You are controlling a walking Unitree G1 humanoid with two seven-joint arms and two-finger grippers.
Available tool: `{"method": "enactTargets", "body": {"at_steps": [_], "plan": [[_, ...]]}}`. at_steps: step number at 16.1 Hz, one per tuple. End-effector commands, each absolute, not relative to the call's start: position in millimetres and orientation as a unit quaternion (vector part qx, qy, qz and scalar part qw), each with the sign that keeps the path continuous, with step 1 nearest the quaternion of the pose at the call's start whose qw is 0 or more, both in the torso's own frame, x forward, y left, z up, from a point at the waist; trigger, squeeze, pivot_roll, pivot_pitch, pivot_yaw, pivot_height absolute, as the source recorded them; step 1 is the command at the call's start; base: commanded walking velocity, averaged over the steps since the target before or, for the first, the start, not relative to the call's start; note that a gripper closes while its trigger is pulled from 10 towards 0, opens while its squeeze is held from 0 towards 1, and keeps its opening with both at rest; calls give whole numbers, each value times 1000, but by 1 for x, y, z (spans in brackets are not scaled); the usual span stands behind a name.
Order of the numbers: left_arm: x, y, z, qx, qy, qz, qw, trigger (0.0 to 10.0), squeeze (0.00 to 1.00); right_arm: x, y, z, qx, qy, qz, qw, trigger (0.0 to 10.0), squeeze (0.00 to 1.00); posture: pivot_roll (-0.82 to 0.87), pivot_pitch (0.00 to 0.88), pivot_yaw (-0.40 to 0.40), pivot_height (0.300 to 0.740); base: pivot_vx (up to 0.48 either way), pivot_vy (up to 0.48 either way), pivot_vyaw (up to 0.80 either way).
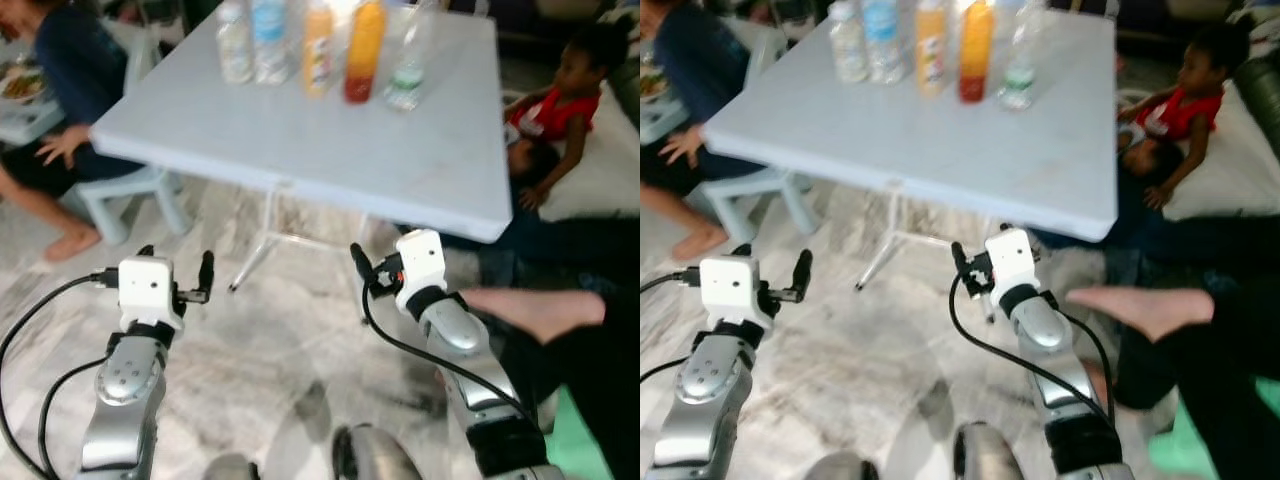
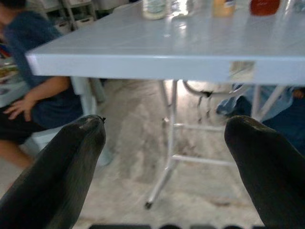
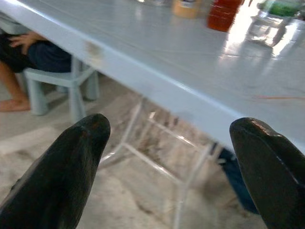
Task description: Restocking fridge
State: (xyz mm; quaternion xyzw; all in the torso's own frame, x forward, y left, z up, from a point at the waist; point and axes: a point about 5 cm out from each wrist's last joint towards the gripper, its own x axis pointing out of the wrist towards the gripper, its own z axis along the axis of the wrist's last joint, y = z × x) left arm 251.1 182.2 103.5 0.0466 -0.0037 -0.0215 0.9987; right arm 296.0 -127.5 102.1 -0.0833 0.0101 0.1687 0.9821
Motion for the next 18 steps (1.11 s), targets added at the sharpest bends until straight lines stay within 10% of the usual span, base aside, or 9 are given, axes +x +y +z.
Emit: {"method": "enactTargets", "body": {"at_steps": [1, 7, 18], "plan": [[248, 184, 102, 51, 1, -20, 998, 10000, 0, 297, -136, 119, -77, -40, 129, 988, 10000, 0, 6, 147, -27, 740, 480, 0, 0], [233, 206, 105, 50, 5, 25, 998, 10000, 0, 279, -176, 143, -112, -83, 52, 989, 10000, 0, -12, 144, -25, 740, 480, 0, 0], [251, 201, 108, 47, -2, 30, 998, 10000, 0, 288, -148, 145, -104, -91, 127, 982, 10000, 0, -12, 134, -21, 740, 299, 0, -218]]}}
